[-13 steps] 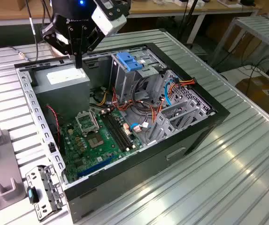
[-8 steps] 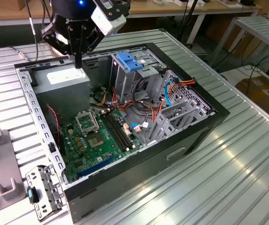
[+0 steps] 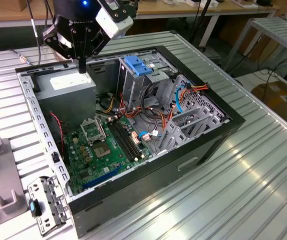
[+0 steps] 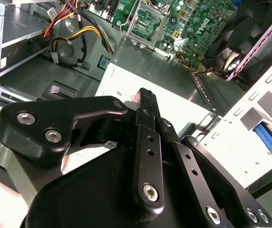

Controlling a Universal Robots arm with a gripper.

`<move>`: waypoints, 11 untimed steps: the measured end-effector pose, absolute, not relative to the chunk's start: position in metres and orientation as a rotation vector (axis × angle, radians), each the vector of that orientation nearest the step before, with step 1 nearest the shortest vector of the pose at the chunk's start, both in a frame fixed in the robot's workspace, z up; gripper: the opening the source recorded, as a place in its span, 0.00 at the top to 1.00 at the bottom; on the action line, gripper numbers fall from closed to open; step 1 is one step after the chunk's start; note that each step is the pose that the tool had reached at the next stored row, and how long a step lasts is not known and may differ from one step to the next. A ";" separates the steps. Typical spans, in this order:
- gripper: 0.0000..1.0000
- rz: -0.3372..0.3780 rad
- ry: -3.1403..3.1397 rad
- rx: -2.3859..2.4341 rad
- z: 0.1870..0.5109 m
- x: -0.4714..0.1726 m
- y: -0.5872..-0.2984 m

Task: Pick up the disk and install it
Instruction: 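Reach for the disk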

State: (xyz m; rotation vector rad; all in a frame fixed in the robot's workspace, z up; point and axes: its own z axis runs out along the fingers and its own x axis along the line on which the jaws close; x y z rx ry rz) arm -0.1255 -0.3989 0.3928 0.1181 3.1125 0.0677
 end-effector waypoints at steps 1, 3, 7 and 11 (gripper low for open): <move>0.89 0.068 3.113 0.118 0.393 -0.126 -0.399; 0.89 0.068 3.113 0.118 0.393 -0.126 -0.399; 0.89 0.068 3.113 0.118 0.393 -0.127 -0.399; 0.89 0.068 3.113 0.118 0.393 -0.128 -0.399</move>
